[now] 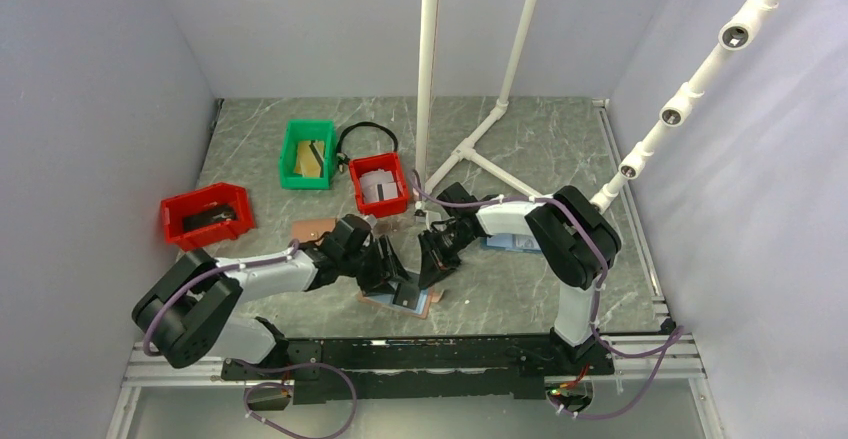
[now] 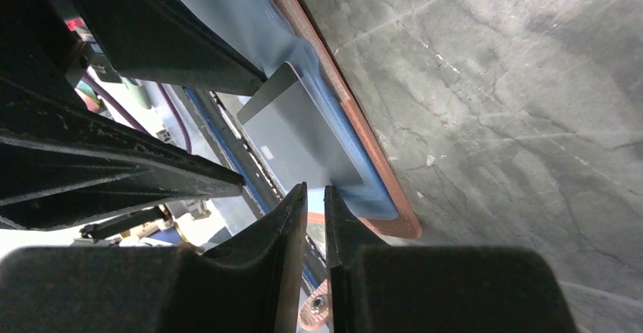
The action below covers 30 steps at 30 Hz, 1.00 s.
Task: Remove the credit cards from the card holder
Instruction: Remove the credit card from the card holder.
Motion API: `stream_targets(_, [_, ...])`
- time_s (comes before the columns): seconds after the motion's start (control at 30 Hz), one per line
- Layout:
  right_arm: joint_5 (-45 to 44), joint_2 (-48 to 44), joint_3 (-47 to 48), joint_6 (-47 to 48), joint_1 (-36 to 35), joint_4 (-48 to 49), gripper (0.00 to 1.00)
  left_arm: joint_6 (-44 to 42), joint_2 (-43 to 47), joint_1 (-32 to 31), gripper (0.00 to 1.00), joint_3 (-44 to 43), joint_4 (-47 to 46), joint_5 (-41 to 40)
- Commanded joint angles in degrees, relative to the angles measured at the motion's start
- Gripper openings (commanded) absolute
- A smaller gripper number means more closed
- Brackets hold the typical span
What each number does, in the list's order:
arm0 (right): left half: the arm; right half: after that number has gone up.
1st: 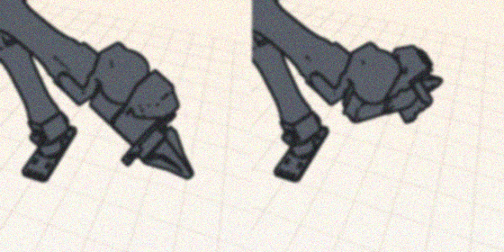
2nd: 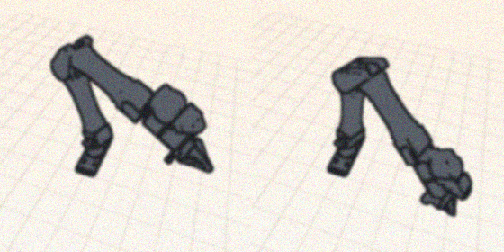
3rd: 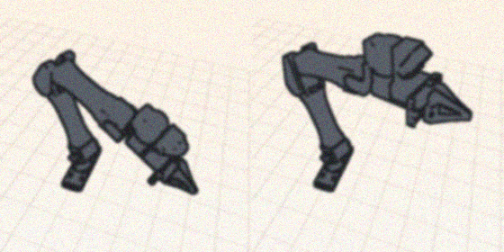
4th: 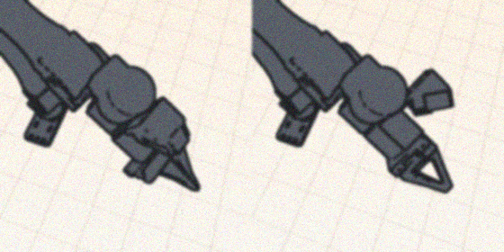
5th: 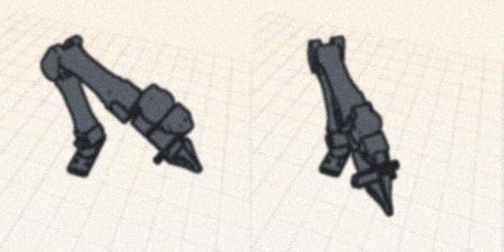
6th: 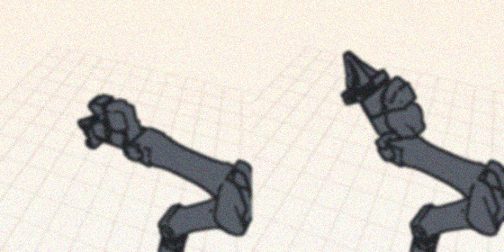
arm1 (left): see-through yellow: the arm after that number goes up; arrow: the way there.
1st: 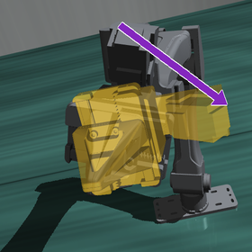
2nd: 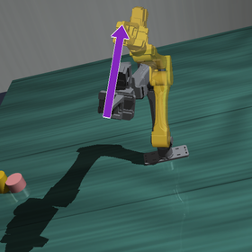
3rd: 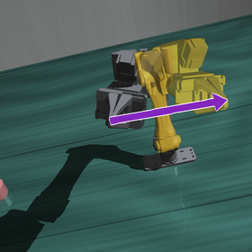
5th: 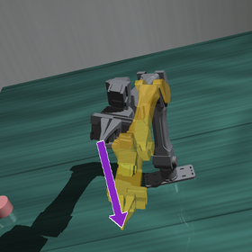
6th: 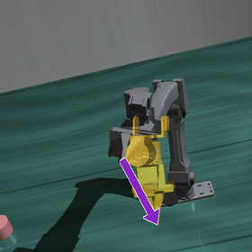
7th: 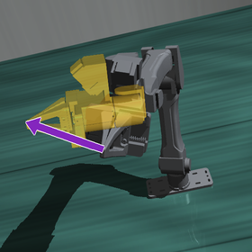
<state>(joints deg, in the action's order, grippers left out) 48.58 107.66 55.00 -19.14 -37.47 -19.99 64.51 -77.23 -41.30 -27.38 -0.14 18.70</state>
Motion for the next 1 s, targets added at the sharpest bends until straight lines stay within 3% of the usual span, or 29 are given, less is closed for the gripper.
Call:
stream_targets(0.0, [0.46,0.47,0.78,-2.26,0.21,2.39,0.17,-1.71,-2.83,0.17,0.62,-2.04,0.03,2.41])
stream_targets(0.33, [1.12,3.7,1.87,-5.42,0.12,3.59,0.21,2.52,-4.94,0.21,0.57,1.92,-4.98,3.05])
stream_targets(0.5, [-0.42,3.06,1.38,-4.32,0.21,3.18,0.22,3.29,-4.95,0.24,0.38,2.23,-6.47,3.36])
stream_targets(0.63, [-1.66,2.7,1.51,-3.07,0.21,2.23,0.22,4.18,-4.5,0.64,0.14,2.68,-7.51,3.38])
stream_targets(0.73, [-3.6,2.49,1.53,-1.51,0.21,1.02,0.22,5.16,-3.27,1.42,0.04,4.24,-9.41,3.94])
stream_targets(0.97, [-7.68,2.42,0.65,2.32,0.21,-1.16,0.24,9.54,1.42,4.84,0.02,10.72,-16.14,5.48])
